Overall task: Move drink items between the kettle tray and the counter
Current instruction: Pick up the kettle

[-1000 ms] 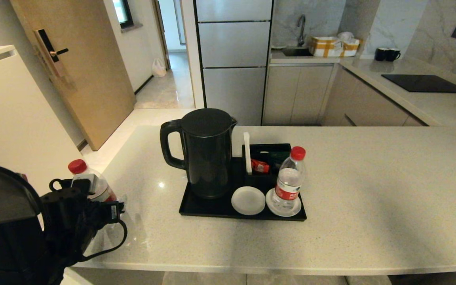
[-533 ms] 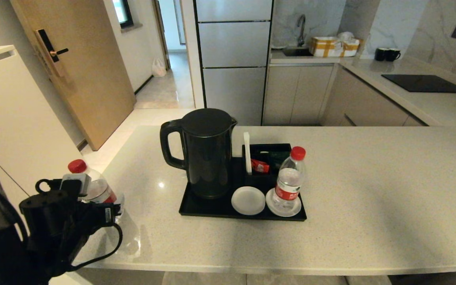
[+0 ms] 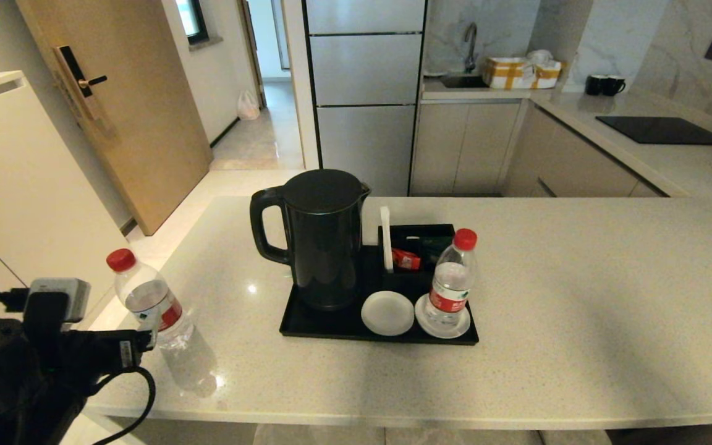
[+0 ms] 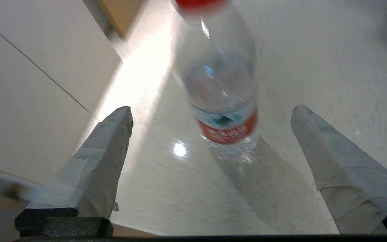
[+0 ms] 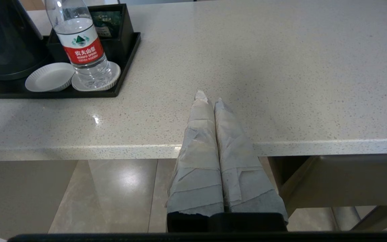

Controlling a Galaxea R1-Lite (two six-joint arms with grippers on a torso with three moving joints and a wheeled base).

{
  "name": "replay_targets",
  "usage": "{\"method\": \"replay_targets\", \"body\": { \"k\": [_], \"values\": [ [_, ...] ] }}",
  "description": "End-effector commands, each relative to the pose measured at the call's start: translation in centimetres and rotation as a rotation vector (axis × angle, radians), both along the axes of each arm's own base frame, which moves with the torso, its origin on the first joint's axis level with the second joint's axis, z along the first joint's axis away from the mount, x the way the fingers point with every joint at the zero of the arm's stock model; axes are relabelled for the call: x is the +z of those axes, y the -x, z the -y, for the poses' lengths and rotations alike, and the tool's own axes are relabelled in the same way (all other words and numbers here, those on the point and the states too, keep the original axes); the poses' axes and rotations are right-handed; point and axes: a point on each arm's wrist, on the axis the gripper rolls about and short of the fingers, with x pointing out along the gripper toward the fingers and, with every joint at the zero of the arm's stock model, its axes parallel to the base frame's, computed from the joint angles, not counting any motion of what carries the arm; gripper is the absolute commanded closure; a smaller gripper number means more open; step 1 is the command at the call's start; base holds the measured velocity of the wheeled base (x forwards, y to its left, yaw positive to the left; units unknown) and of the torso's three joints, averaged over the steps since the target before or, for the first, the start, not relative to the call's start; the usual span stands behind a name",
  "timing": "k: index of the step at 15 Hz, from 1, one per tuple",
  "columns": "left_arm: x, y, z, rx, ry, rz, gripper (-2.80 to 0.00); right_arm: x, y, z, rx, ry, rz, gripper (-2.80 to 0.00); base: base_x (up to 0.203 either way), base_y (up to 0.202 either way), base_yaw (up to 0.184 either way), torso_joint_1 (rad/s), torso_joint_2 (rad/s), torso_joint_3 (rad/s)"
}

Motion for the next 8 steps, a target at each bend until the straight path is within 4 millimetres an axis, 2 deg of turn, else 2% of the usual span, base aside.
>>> {"method": "replay_targets", "body": {
  "k": [1,2,3,5,8],
  "values": [
    [3.0,2.5,-0.2,0.023,-0.038,0.139,-2.8,0.0,0.0,0.0,0.0,0.0,0.0,0.0,0.0,0.0,0.0,0.0,0.0,0.0],
    [3.7,3.0,-0.3,0.033,-0.062,0.155,-2.8,0.0,0.0,0.0,0.0,0.0,0.002,0.0,0.0,0.0,0.0,0.0,0.0,0.0],
    [4.2,3.2,-0.3,0.04,-0.077,0.15,0.0,0.0,0.0,0.0,0.0,0.0,0.001,0.0,0.0,0.0,0.0,0.0,0.0,0.0],
    [6.6,3.8,-0.4,0.053,-0.081,0.171,0.0,0.0,0.0,0.0,0.0,0.0,0.0,0.0,0.0,0.0,0.0,0.0,0.0,0.0],
    [11.4,4.6,-0.3,0.048,-0.032,0.155,0.0,0.0,0.0,0.0,0.0,0.0,0.0,0.0,0.0,0.0,0.0,0.0,0.0,0.0]
  ]
}}
